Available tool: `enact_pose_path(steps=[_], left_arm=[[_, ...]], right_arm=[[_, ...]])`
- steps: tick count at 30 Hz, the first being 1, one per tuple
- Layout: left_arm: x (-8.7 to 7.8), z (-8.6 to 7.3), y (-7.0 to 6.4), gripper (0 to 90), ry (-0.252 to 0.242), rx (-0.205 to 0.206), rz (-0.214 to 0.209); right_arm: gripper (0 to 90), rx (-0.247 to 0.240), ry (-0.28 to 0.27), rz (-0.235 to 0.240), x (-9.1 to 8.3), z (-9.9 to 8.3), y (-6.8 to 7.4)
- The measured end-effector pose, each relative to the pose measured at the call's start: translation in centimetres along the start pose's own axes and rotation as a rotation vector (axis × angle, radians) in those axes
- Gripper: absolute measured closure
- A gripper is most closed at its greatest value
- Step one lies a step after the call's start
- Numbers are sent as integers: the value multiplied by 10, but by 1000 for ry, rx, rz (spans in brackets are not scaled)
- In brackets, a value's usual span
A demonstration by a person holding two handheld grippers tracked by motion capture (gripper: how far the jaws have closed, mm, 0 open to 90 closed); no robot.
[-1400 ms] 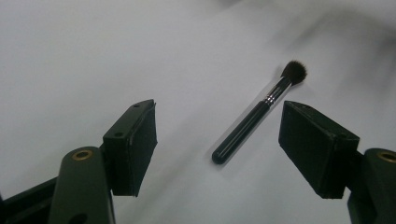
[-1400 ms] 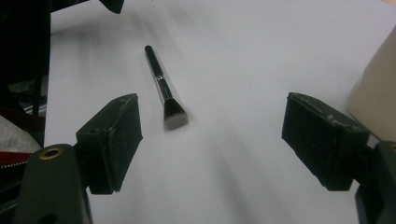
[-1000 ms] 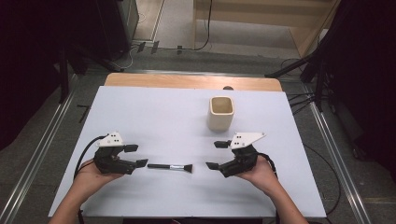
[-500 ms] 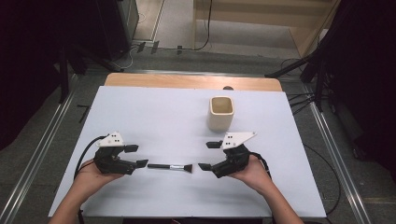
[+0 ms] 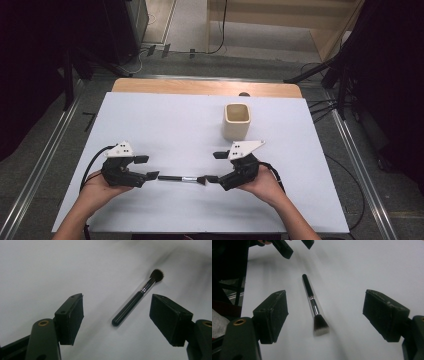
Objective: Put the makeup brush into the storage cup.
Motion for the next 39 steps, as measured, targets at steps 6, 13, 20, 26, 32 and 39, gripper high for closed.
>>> enact_pose_path(steps=[6,13,20,26,32,39], left_arm=[[0,0,0,282,2,2,0],[-1,0,1,281,4,0,3],[-2,-1,2,281,3,-2,4],[-1,-1,2,280,6,-1,5],[-1,-1,2,279,12,0,6],[-1,-1,2,279,9,-3,8]], right_arm=[[216,-7,1,16,12,4,3],[218,-20,23,41,28,14,7],[218,-26,89,54,37,18,7],[219,-41,140,60,40,26,6],[226,-63,215,51,46,33,7],[237,-108,316,58,58,43,10]])
Point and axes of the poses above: each handheld gripper's, and its own axes: x roughly forward along the jaws, z roughly out of its top, y roughly to its left, the point moved 1 cm from there along x, roughly forward along the jaws, and after that the axes turned 11 degrees about -y, right-handed, at the moved point
